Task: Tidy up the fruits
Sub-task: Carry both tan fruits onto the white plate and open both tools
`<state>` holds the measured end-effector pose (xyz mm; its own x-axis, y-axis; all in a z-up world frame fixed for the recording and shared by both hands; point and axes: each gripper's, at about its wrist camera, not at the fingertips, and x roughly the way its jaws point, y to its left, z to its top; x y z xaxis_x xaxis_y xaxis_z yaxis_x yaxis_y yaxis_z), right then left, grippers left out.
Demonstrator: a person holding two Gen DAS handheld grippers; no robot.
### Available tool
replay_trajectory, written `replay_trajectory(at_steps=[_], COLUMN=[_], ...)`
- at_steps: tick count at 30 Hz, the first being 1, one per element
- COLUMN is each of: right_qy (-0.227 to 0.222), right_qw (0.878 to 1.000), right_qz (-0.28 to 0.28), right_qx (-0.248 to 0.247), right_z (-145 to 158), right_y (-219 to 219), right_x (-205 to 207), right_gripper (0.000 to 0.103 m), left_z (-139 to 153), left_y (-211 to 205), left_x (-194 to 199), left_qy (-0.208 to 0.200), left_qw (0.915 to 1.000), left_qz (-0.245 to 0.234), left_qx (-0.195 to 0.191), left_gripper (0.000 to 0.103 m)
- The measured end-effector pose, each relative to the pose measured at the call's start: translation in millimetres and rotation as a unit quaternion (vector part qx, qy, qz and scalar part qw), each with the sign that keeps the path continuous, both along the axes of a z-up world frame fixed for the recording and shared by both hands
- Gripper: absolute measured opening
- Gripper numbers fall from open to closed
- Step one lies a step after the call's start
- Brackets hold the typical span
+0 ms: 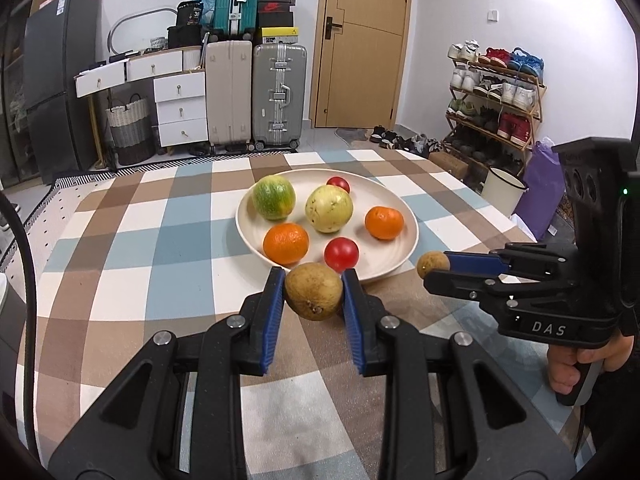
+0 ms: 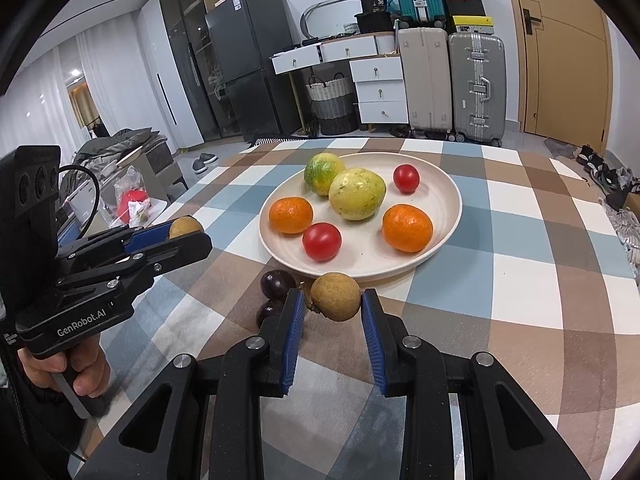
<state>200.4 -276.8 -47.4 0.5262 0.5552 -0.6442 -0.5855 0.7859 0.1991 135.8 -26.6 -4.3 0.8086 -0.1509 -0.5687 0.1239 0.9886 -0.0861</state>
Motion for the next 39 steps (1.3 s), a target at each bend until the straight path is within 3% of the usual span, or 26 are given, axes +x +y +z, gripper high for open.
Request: replay_trajectory(at_steps=[18,39], right_qy=[-0.027,-0.023], right_qw=[0.999,0.998], right_qz=[-0.029,-0.065], right_qx=[0.029,0.013], right_z=[36.1,17.8], right_y=[-1.7,20.4], right_x=[13.3,56.8], right_gripper=[0.030,0.030], left_z=[28.7,-3.7], left_y=[0.2,-16.6], left_x=[21.4,81.8], left_qy=[-0.042,-0.033], left_qw=[0.9988,0.9991], left_qz=[0.025,0.024], left_qx=[-0.003,0.007], left_gripper=[0.026,0.026])
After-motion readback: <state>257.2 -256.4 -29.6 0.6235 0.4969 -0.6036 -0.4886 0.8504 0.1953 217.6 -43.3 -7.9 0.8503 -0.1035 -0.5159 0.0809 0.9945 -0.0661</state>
